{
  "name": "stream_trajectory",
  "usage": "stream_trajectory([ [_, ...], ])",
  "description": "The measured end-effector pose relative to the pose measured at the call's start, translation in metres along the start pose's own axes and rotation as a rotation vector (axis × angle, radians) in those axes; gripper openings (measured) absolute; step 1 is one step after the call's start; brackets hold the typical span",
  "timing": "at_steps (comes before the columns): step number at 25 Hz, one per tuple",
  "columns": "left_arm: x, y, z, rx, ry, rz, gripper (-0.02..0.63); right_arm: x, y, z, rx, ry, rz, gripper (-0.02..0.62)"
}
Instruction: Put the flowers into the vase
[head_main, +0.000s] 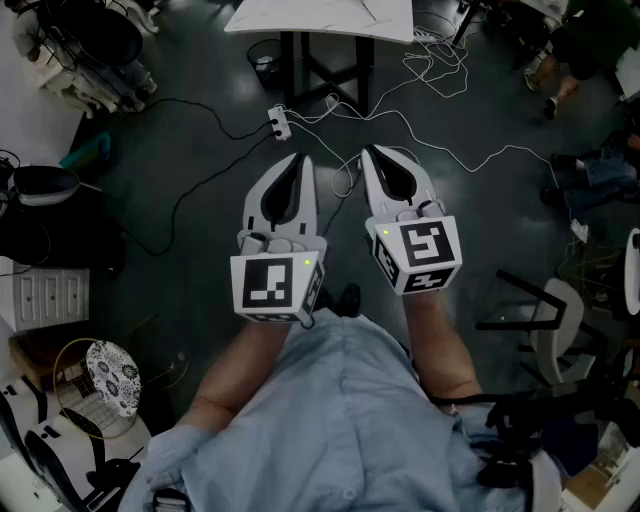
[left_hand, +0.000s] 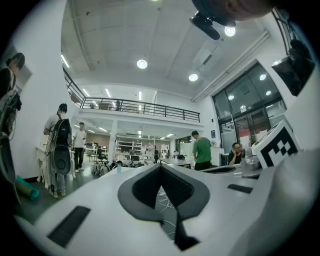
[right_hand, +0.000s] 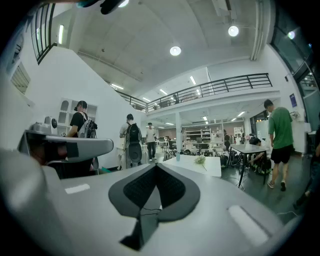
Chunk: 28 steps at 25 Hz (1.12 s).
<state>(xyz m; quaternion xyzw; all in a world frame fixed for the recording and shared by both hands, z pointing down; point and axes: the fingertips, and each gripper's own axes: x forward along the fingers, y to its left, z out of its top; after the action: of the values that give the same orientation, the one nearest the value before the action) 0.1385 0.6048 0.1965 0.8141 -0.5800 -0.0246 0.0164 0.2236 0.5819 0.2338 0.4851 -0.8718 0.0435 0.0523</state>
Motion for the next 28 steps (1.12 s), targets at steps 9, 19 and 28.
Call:
stream_trajectory([
  [9,0.01,-0.016,-0.006,0.006,0.019,0.024,0.005,-0.002,-0.018,-0.005,0.009,0.0,0.03,0.002],
  [19,0.022,-0.003,-0.013,-0.008,0.027,0.058,0.005,0.02,-0.029,-0.014,0.061,0.011,0.055,0.002],
  [28,0.057,0.086,-0.024,-0.029,0.035,0.084,0.005,0.111,-0.017,-0.018,0.071,0.045,0.03,0.002],
])
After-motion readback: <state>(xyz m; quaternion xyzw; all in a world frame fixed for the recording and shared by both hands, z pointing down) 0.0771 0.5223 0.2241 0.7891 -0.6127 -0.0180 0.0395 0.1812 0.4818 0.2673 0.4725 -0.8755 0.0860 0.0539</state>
